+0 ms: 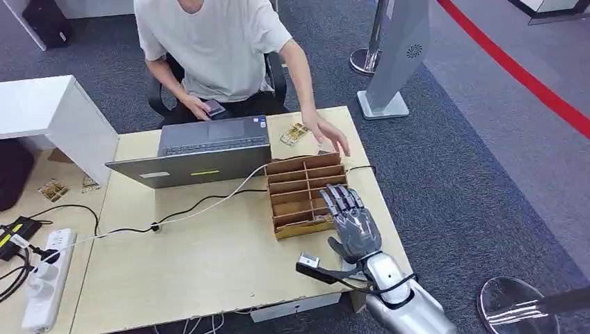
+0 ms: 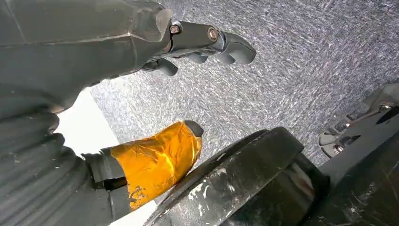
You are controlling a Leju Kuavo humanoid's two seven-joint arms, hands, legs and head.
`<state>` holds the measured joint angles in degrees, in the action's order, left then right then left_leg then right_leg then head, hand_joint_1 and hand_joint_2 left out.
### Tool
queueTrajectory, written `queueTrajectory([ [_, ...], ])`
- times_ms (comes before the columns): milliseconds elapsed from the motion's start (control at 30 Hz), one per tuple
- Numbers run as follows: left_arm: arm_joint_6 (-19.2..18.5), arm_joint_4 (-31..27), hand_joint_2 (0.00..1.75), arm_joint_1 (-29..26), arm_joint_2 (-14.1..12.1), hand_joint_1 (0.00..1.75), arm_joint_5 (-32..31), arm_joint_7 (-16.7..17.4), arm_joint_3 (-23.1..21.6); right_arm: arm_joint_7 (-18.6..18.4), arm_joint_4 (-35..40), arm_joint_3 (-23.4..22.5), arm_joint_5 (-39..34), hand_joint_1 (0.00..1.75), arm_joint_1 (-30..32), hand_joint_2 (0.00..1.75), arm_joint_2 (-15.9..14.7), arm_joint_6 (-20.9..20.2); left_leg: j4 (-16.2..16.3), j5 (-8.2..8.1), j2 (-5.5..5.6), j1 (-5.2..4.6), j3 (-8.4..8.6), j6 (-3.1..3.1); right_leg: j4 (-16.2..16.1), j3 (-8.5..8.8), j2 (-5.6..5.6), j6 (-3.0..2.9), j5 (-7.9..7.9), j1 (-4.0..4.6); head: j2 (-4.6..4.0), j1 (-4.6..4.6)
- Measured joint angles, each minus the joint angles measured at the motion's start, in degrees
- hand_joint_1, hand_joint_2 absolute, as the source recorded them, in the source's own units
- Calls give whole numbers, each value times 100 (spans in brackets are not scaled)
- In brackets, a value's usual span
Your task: Pass the card to the sensor for recognition and then transmit it.
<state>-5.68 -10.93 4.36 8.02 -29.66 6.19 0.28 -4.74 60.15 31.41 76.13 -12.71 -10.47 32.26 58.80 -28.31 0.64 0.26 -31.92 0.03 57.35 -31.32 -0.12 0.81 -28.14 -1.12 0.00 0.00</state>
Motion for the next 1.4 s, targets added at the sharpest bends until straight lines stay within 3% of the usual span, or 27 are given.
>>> queueTrajectory([
  [800,-52,0,175,1,0,0,-120,52,0,109,479,-223,4,0,-2,175,37,31,0,0,0,0,1,0,0,0,0,0,0,0,0,0],
  [1367,-66,0,175,1,0,0,-140,52,0,70,-310,-352,-129,0,-99,175,48,52,0,0,0,0,0,0,0,0,0,0,0,0,0,-2],
  [1400,-66,0,175,1,2,0,-140,52,0,66,-338,-384,-136,175,-110,175,48,57,0,0,0,0,0,0,0,0,0,0,0,0,0,-2],
])
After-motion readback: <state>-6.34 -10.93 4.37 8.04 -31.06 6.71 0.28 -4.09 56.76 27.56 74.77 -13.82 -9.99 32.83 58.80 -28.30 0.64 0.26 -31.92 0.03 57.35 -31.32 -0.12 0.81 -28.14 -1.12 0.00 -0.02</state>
